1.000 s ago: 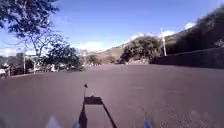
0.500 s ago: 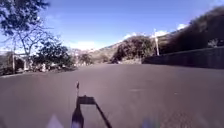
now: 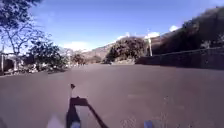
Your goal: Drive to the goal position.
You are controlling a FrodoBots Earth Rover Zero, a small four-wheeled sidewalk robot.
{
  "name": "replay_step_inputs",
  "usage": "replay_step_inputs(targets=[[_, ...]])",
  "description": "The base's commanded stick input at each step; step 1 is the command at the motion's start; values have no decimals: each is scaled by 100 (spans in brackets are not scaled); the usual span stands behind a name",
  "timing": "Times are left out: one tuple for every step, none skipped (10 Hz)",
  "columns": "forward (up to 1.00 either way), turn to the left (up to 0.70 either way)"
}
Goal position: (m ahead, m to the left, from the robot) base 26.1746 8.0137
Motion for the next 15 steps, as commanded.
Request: replay_step_inputs(targets=[[70,-35],[70,0],[70,0],[70,0],[70,0],[70,0],[70,0],[70,0],[70,0],[70,0],[70,0],[70,0],[70,0],[70,0],[70,0]])
